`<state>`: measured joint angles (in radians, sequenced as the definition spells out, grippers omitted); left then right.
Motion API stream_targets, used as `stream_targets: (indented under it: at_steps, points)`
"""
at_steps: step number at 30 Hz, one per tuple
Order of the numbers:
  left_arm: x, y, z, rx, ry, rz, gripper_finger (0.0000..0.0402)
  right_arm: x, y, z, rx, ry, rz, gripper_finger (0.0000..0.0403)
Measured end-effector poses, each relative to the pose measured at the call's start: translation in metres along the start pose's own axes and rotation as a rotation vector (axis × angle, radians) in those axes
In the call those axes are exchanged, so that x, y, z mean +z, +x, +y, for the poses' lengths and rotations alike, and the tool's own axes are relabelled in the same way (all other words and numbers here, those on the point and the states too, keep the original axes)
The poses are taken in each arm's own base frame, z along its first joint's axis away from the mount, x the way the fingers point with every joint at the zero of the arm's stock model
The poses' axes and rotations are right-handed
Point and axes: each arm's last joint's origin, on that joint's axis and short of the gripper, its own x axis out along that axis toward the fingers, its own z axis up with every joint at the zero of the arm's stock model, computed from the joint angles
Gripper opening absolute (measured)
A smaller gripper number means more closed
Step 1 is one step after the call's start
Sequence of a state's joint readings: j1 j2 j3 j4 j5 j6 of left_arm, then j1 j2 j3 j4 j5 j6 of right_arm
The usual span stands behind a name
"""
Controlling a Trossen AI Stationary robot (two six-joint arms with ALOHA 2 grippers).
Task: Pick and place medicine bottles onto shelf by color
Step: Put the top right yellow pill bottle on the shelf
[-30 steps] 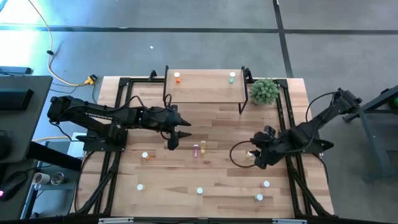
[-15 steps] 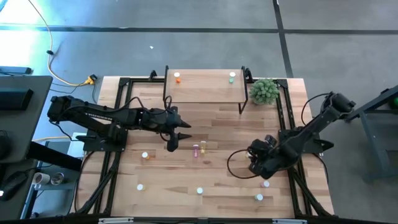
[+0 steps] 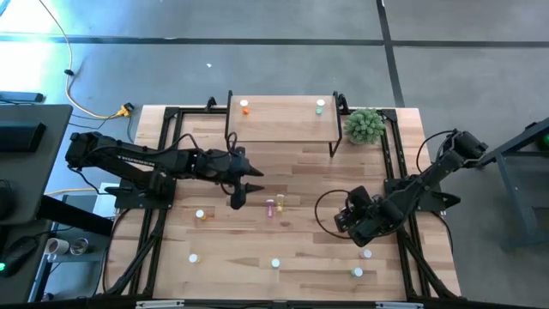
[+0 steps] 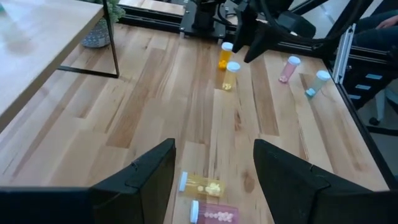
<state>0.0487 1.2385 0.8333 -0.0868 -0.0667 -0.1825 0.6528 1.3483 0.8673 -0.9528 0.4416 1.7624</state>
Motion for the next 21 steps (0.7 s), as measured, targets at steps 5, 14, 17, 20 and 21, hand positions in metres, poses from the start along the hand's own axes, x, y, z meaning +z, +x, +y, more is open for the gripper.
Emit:
stream_targets:
  at_steps: [5, 14, 17, 20, 21]
  points:
    - [-0.001, 0.0, -0.004, -0.016, 0.009, 0.004, 0.0207, -0.001, 0.002, 0.0, -0.014, 0.012, 0.001, 0.0191]
    - [-0.002, -0.001, -0.008, -0.03, 0.017, 0.007, 0.0207, -0.008, 0.023, 0.006, -0.109, -0.013, 0.005, 0.0191]
    - [-0.002, -0.001, -0.008, -0.029, 0.016, 0.007, 0.0207, -0.009, 0.027, 0.007, -0.123, -0.014, 0.003, 0.0191]
    - [-0.002, -0.001, -0.008, -0.029, 0.016, 0.007, 0.0207, -0.01, 0.03, 0.007, -0.13, -0.016, 0.002, 0.0191]
    - [-0.002, -0.001, -0.008, -0.029, 0.016, 0.007, 0.0207, -0.011, 0.031, 0.008, -0.135, -0.014, 0.002, 0.0191]
